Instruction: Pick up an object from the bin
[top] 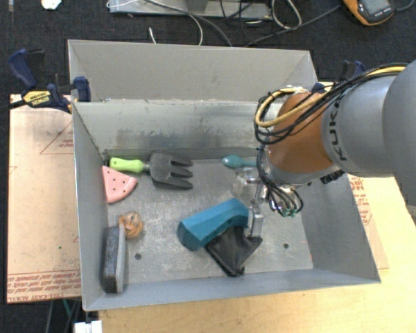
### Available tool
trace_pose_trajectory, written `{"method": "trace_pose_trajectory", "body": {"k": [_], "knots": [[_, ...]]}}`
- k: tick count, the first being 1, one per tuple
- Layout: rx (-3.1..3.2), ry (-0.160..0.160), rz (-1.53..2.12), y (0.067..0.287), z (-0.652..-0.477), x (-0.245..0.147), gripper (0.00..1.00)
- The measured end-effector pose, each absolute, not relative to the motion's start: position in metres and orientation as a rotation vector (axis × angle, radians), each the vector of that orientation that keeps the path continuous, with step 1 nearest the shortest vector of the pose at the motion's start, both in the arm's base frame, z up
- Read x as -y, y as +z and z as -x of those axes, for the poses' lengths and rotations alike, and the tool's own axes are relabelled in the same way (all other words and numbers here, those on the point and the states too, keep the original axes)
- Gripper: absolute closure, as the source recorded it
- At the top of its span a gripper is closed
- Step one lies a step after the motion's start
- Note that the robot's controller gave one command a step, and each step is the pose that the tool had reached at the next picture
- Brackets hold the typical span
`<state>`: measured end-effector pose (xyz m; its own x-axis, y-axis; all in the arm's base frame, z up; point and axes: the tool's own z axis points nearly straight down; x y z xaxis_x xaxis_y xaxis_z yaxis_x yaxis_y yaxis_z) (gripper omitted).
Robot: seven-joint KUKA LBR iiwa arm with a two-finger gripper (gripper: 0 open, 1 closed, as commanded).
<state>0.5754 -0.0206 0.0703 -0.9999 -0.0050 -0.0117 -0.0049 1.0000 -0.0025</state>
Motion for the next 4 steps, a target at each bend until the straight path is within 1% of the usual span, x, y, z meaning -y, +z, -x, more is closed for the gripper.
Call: {"method": "trace_pose_trajectory", "body": {"k": [1,2,3,4], "knots": [[-3.118,-0.002,0.266,0.070,-0.561,-0.012,0.00],[-3.127,-0.005,-0.031,0.072,-0.542,-0.033,1.00],[-3.127,-0.005,-0.031,0.072,-0.542,-0.033,1.00],[-3.137,-0.005,-0.033,0.143,-0.533,-0.036,1.00]]}}
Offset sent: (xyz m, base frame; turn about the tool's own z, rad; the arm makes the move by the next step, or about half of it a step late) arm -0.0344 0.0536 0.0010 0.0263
